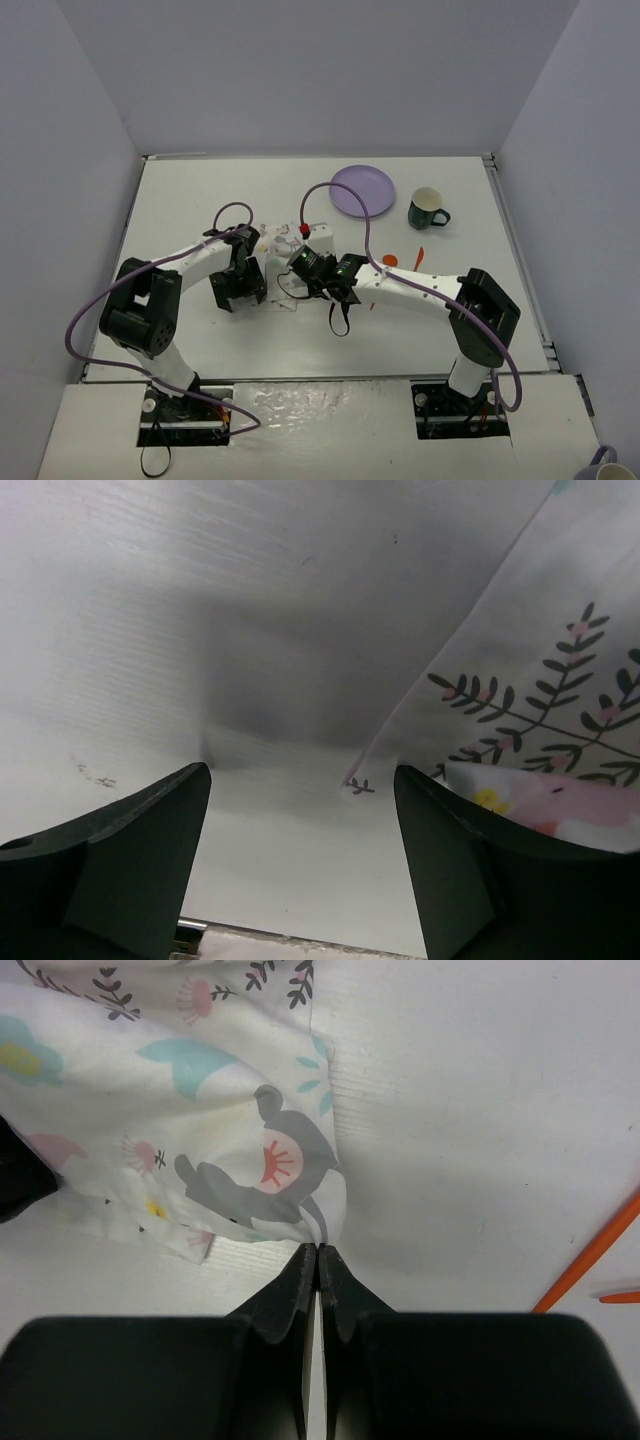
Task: Set the dinner table for one person
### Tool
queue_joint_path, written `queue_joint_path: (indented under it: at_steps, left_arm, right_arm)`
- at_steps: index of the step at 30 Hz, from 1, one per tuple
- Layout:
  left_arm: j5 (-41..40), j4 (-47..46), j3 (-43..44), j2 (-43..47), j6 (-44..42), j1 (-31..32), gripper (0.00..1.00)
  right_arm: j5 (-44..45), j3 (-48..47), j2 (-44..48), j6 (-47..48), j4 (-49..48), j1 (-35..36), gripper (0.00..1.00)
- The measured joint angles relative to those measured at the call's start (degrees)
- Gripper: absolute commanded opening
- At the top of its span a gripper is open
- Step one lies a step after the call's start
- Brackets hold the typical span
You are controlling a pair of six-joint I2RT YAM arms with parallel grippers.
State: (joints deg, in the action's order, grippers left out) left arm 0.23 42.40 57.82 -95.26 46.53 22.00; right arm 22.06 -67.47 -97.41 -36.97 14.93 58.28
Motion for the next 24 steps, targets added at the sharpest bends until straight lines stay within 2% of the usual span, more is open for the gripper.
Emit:
queue_joint_path:
  at_steps: [2, 9, 12, 14, 19, 21, 24]
  left_arm:
    - [1.2, -0.8, 0.2, -0.9, 0.2, 0.0, 0.45]
    - [3.3, -1.0, 2.6, -3.5, 0.3, 0.0, 0.44]
    - [3.7, -0.9, 3.3, -4.2, 0.3, 0.0, 0.41]
    - [4.1, -0.7, 3.6, -4.7, 0.3, -0.1, 0.34]
    - [4.6, -0.9, 4.3, -5.2, 0.4, -0.1, 0.08]
    - [4.9, -1.2, 4.3, -5.2, 0.4, -0.1, 0.0]
    - [5.6, -1.9, 4.2, -5.2, 0.3, -0.1, 0.0]
  right_arm:
    - [0.0, 0.4, 0.2, 0.1, 0.0, 0.1, 0.0]
    - [0.0, 2.2, 0.9, 0.7, 0.3, 0.3, 0.0]
    - [0.0, 2.4, 2.0, 0.8, 0.4, 0.2, 0.0]
    - [0.0, 2.5, 2.7, 0.9, 0.4, 0.1, 0.0]
    - [0.0, 2.5, 4.0, 0.8, 0.3, -0.1, 0.0]
    - [-0.2, 2.5, 4.1, 0.8, 0.3, -0.1, 0.0]
    - [-0.4, 2.6, 4.1, 0.8, 0.3, -0.1, 0.0]
